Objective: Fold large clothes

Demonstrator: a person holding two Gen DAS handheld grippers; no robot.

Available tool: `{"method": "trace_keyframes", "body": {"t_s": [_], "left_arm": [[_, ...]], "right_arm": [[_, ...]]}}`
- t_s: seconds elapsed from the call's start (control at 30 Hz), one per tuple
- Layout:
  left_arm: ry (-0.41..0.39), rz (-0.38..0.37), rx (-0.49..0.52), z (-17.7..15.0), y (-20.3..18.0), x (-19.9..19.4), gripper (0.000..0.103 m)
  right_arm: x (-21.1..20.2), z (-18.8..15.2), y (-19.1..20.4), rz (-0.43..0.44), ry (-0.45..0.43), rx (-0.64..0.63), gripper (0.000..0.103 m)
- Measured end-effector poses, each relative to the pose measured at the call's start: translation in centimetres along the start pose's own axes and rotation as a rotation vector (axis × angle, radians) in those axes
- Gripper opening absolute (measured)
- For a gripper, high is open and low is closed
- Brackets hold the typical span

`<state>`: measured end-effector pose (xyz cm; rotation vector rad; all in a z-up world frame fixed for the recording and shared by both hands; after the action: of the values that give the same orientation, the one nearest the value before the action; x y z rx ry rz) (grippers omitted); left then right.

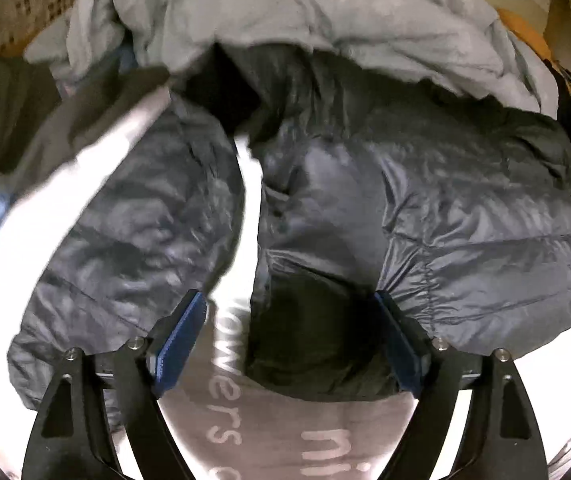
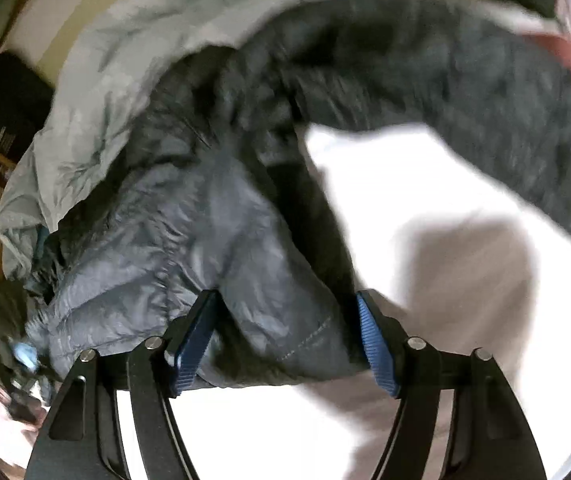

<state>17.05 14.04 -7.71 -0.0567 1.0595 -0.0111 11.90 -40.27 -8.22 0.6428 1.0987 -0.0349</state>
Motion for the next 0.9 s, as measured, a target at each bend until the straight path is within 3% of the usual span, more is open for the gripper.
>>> {"method": "trace_keyframes", "body": {"t_s": [0.1, 0.13, 0.17, 0.2, 0.27, 0.33, 0.47, 0.6, 0.63, 0.7, 0.77, 0.83, 0.9], "left_arm": [[0.030, -0.073, -0.052, -0.4, -0.5, 0.7, 0.079], [0.039, -0.091, -0.068, -0.6, -0.6, 1.0, 0.061], [0.041, -0.130, -0.092, -0.7, -0.9, 1.2, 0.045], [0.038, -0.161, -0.109, -0.8, -1.2, 1.1, 0.039], [0.014, -0.148, -0.090, -0.9, -2.0, 0.0, 0.020], [-0.035, -0.122, -0.078, -1.0, -2.4, -1.8, 0.017], [-0.032, -0.148, -0.098, -3.7, -2.6, -4.3, 0.017], [-0.011, -0.154, -0.092, -5.5, -2.9, -5.3, 0.019], [-0.017, -0.133, -0.079, -5.5, -3.0, -5.4, 0.024], [-0.075, -0.065, -0.048, -4.8, -2.8, -5.6, 0.035], [-0.188, 0.067, 0.034, -3.9, -2.7, -6.1, 0.050], [-0.283, 0.197, 0.112, -3.1, -2.4, -6.4, 0.063], [-0.335, 0.252, 0.147, -2.4, -1.7, -6.6, 0.068]], "right_arm": [[0.3, 0.0, 0.1, 0.017, -0.005, -0.001, 0.072], [0.7, 0.0, 0.3, 0.004, 0.002, -0.030, 0.072], [0.9, 0.1, 0.5, -0.016, 0.001, -0.056, 0.057], [1.0, 0.1, 0.7, -0.021, -0.005, -0.069, 0.036], [0.6, -0.3, 1.2, 0.038, -0.011, -0.042, 0.013], [-0.8, -0.7, 1.8, -0.002, -0.065, -0.077, 0.011], [-5.2, -2.6, 2.6, -0.047, -0.204, -0.156, 0.010], [-6.6, -3.5, 2.0, -0.028, -0.216, -0.132, 0.012], [-6.6, -3.4, 1.6, -0.047, -0.206, -0.133, 0.013], [-5.7, -3.1, 1.5, -0.103, -0.199, -0.144, 0.018], [-5.7, -3.1, 1.1, -0.197, -0.227, -0.167, 0.026], [-6.9, -2.9, 0.4, -0.320, -0.299, -0.207, 0.036], [-8.3, -2.4, 0.4, -0.348, -0.373, -0.229, 0.048]]}}
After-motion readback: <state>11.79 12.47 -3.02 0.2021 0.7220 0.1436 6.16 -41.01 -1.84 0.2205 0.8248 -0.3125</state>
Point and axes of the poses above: each gripper's, at about its wrist camera, not at the fingertips, and x roughly the way its jaws point, y to its left, z to its top, the point moved 8 cm from there along x, roughly the way its jaws point, and after that the axes turned 3 degrees about y, right-handed, at the moved point
